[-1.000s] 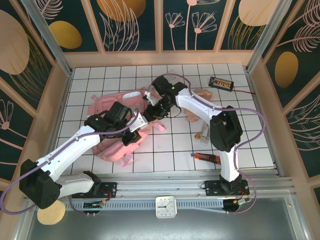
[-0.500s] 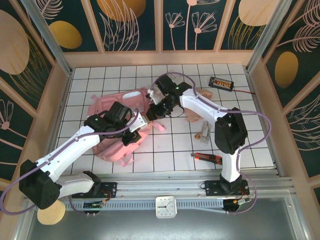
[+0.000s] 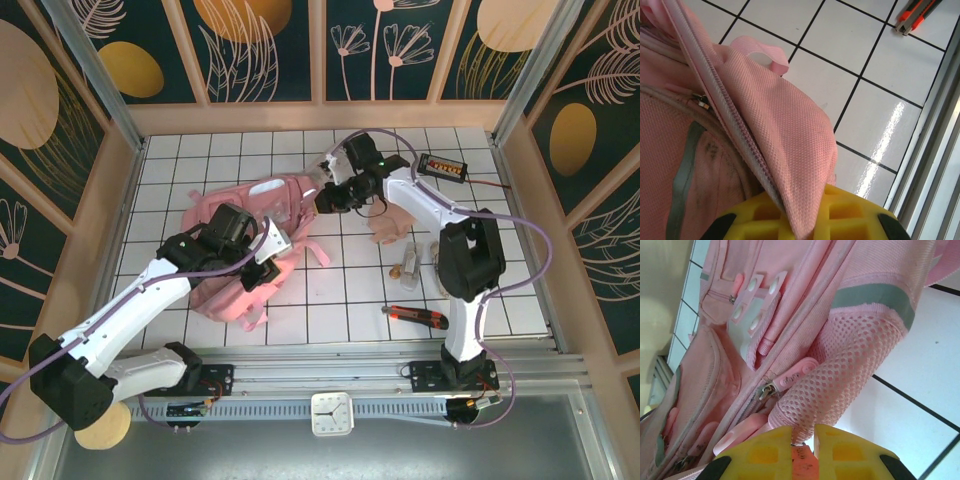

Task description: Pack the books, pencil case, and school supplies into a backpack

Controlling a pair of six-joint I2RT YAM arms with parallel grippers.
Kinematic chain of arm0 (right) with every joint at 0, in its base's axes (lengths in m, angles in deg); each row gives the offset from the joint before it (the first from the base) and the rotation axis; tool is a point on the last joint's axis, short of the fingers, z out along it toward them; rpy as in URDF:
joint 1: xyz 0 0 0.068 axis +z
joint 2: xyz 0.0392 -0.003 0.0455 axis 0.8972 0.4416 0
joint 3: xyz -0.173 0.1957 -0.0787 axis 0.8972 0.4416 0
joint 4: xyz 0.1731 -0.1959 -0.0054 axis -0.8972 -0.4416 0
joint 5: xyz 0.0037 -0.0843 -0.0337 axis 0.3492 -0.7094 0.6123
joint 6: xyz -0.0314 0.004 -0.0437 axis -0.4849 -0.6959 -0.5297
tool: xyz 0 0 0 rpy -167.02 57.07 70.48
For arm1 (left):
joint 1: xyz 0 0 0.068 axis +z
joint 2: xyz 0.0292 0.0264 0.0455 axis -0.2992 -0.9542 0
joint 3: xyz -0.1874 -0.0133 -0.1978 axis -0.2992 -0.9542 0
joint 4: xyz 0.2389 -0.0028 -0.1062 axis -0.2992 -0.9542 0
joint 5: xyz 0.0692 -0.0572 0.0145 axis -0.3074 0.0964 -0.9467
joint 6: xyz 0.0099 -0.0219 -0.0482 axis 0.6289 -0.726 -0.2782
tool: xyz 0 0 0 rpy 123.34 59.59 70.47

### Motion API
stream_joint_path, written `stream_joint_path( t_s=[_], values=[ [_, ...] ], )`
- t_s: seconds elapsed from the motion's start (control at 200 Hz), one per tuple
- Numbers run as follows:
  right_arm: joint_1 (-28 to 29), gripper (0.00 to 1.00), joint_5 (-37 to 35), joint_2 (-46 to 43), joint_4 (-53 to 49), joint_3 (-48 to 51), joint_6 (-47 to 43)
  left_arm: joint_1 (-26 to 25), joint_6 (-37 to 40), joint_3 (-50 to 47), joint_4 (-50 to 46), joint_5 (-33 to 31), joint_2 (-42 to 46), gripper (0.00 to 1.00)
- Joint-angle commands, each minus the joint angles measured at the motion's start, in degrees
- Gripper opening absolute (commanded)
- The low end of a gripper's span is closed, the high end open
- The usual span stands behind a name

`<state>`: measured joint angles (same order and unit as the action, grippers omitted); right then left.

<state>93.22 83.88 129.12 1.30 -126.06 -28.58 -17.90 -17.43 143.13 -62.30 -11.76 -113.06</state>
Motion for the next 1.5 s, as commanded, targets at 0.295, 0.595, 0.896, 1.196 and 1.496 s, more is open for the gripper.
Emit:
stream_joint_path(
  t_s=[0.295, 0.595, 0.896, 1.196, 1.496],
  values=[
    [-4.4, 0.57, -5.4, 0.0, 1.2, -0.5, -0.1, -0.1, -5.4, 0.3, 7.9, 2.6, 1.5, 0.65],
    [-3.6, 0.99, -6.7, -5.1, -2.7, 0.5, 1.3, 1.8, -29.7, -3.6, 20.6, -16.3, 5.8, 0.99],
    [3.4, 0.76, -6.3, 5.2, -4.4, -6.8, -1.6, 7.1, -59.2, -4.7, 13.1, -14.3, -0.3, 0.87],
    [4.2, 0.48, -0.6, 11.3, -5.1, -9.4, 7.6, 8.1, -69.2, -9.8, 10.3, -12.9, 2.3, 0.86],
    [4.8, 0.86, -4.5, -2.6, 19.9, 14.7, -33.5, 8.5, -62.8, -9.9, 8.4, -13.9, -0.7, 0.88]
  ],
)
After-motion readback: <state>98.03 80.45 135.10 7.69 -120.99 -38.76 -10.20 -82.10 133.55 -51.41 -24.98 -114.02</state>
